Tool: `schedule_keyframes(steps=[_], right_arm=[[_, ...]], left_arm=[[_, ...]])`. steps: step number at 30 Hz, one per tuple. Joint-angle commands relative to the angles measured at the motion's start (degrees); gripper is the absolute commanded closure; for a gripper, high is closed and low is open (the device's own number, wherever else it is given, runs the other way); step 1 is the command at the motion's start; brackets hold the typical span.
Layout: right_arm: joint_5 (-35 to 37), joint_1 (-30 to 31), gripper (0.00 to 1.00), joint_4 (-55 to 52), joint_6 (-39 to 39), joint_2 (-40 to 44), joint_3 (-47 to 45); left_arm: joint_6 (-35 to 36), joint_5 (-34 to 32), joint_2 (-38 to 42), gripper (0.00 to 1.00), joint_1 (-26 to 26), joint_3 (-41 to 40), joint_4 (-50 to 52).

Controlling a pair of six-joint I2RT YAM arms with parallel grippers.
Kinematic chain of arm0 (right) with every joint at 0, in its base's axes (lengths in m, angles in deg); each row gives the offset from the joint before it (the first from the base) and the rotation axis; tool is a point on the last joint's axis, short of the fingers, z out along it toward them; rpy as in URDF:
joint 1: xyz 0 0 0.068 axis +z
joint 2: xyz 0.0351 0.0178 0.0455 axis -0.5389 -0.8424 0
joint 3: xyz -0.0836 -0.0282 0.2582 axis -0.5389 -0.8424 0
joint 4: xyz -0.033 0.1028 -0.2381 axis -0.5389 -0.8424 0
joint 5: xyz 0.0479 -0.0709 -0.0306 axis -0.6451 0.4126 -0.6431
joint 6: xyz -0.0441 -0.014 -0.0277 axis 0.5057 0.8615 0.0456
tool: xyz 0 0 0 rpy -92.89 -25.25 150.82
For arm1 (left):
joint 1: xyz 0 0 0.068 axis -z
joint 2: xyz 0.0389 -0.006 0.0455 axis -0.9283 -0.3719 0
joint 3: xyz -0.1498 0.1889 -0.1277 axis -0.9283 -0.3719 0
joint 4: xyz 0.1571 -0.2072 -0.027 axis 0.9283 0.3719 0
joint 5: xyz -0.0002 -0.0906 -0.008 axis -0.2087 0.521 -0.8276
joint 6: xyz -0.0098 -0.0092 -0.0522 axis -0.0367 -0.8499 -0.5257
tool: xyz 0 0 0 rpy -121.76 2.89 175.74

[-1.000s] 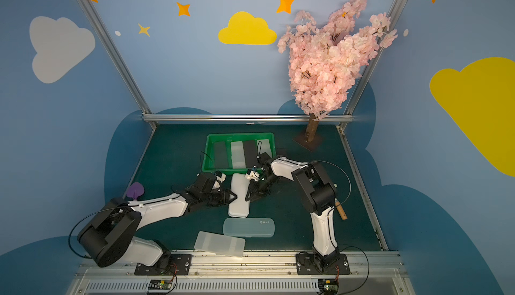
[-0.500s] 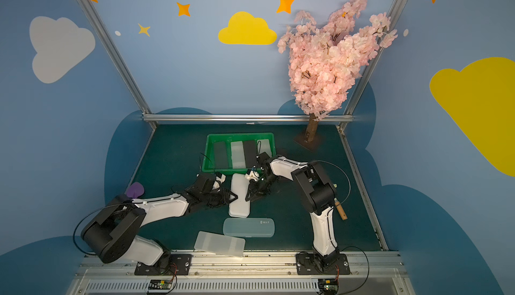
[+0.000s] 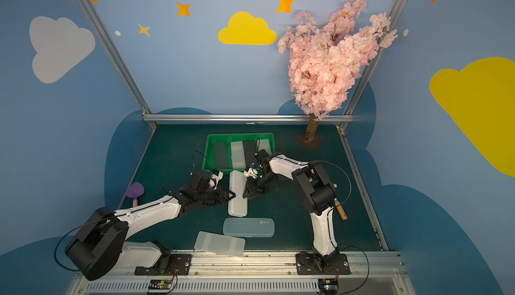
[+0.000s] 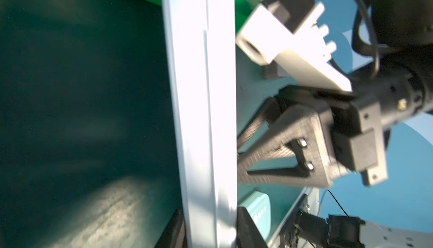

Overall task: Put the pencil case into the storage box
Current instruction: Pick up the pencil case from the center of the board.

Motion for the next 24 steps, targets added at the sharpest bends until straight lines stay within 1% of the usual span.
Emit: schedule_keyframes(steps=[1,2,4,8,11,14,17,19,22,24], right_arm=[[-0.30,0.05,0.63,2.76,-0.13,4.59,3.13],[-0.17,-0.05,0.62,2.29,0.06,4.99,3.54],[-0.09,-0.33,0.62,1.85,0.18,5.37,3.99],[0.22,-0.43,0.62,1.48,-0.20,4.60,3.97],[1.76,-0.88,0.61,1.43,-0.51,6.02,3.36],[4.72,-2.28,0.60,1.46,-0.50,10.08,2.26],[7.81,-4.17,0.56,1.34,-0.73,15.43,0.92],[9.90,-5.48,0.52,1.36,-0.86,19.06,0.10],[14.23,-7.23,0.48,1.54,-1.20,24.47,-1.35],[16.60,-8.43,0.46,1.63,-1.56,27.40,-2.40]], left_arm=[[3.07,5.51,2.91,0.84,-0.73,2.47,2.19],[3.42,5.72,2.97,0.84,-1.00,2.37,2.57],[3.41,5.83,2.27,0.84,-1.30,2.21,2.43],[2.53,6.91,-1.28,0.86,-1.18,2.34,0.30],[2.41,5.89,0.58,0.88,-1.78,2.85,2.14],[3.44,5.24,5.28,0.89,-3.60,3.60,7.56],[5.49,5.50,9.59,0.90,-5.95,6.04,14.66],[6.63,5.77,11.22,0.90,-7.41,8.31,18.08],[6.74,6.38,10.80,0.91,-9.79,12.41,18.70],[6.01,7.74,8.23,0.92,-11.17,15.67,16.96]])
